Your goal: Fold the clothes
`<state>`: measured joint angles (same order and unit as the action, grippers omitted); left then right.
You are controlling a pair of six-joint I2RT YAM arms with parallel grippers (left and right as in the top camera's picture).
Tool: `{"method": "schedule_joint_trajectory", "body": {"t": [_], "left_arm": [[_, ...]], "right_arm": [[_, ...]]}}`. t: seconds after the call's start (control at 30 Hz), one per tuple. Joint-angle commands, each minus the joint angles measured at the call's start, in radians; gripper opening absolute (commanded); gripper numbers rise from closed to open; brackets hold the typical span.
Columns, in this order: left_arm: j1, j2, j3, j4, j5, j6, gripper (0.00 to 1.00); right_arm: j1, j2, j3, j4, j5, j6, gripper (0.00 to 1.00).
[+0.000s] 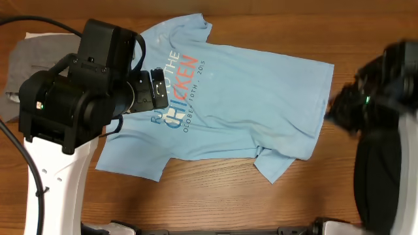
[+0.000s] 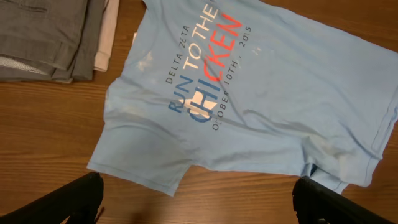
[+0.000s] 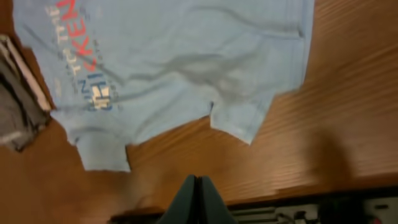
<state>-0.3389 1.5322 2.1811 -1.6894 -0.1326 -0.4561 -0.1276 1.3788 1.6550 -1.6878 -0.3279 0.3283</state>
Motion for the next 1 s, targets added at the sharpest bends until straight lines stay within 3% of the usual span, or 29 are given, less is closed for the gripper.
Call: {"method": "schedule_joint_trajectory", "body": {"t": [0.0,0.13,0.23,0.33,0.67,0.97], "left_arm": [[-0.002,0.002,-0.002,0.000,-0.021,-0.024,1.00],[-0.002,0.028,-0.002,0.001,-0.021,-0.024,1.00],[-0.002,0.075,-0.002,0.001,-0.023,-0.023,1.00],[-0.002,0.124,-0.002,0.004,-0.035,-0.023,1.00],[0.002,0.265,-0.002,0.041,-0.035,-0.016,1.00],[0.090,0.312,-0.002,0.061,-0.035,0.007,1.00]], "right_arm": [[0.065,-0.148,-0.250,0.031,0.065,0.109,0.04],[0.114,-0.237,-0.535,0.162,0.065,0.186,0.04],[0.133,-0.211,-0.792,0.404,-0.009,0.221,0.04],[0.145,-0.144,-0.907,0.591,-0.032,0.271,0.04],[0.272,0.075,-0.993,0.889,-0.031,0.341,0.04],[0.347,0.106,-0.994,0.865,0.235,0.517,0.04]]}}
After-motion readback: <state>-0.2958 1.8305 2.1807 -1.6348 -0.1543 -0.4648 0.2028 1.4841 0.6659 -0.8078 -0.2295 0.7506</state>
